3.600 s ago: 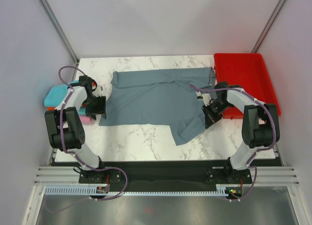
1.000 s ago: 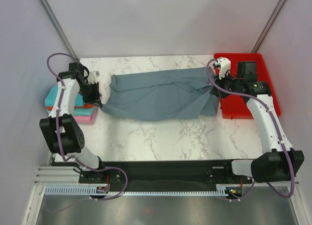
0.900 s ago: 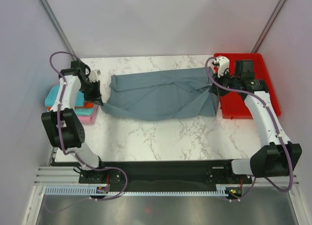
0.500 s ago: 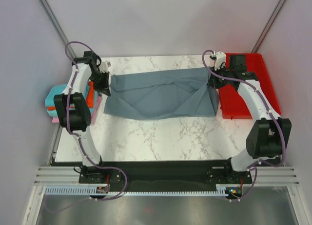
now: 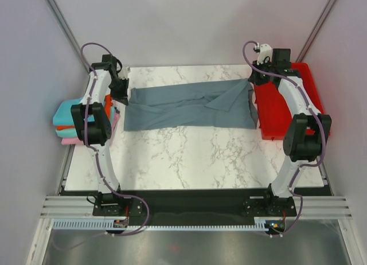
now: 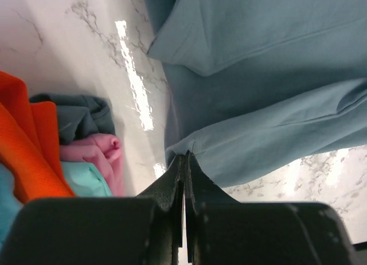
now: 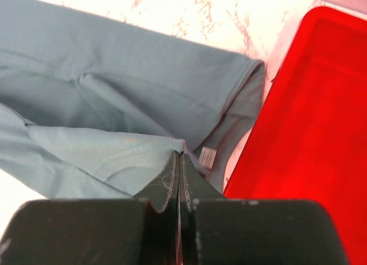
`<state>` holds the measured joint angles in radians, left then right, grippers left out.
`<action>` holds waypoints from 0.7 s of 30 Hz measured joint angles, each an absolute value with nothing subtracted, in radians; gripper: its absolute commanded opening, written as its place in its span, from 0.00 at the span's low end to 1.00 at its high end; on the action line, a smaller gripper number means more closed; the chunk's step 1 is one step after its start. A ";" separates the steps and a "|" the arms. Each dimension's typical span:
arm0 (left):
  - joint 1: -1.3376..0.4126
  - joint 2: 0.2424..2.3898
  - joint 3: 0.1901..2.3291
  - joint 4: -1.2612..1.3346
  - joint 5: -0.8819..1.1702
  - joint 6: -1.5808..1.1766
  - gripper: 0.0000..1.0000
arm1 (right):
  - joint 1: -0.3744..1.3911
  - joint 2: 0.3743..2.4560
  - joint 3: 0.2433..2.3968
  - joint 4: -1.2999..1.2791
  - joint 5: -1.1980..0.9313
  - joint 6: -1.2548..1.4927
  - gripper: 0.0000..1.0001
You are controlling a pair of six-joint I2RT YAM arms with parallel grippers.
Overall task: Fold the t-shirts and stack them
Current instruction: Fold the tshirt
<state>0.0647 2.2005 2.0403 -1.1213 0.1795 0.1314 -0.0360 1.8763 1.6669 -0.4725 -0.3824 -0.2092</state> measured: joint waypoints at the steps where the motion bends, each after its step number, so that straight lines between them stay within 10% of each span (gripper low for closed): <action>1: 0.063 2.212 2.054 -1.119 0.172 0.131 0.02 | -0.037 1.898 1.687 -0.467 -0.382 -0.209 0.00; 21: 0.010 2.296 2.220 -1.045 0.035 0.131 0.02 | -0.036 2.123 1.870 -0.418 -0.358 -0.182 0.00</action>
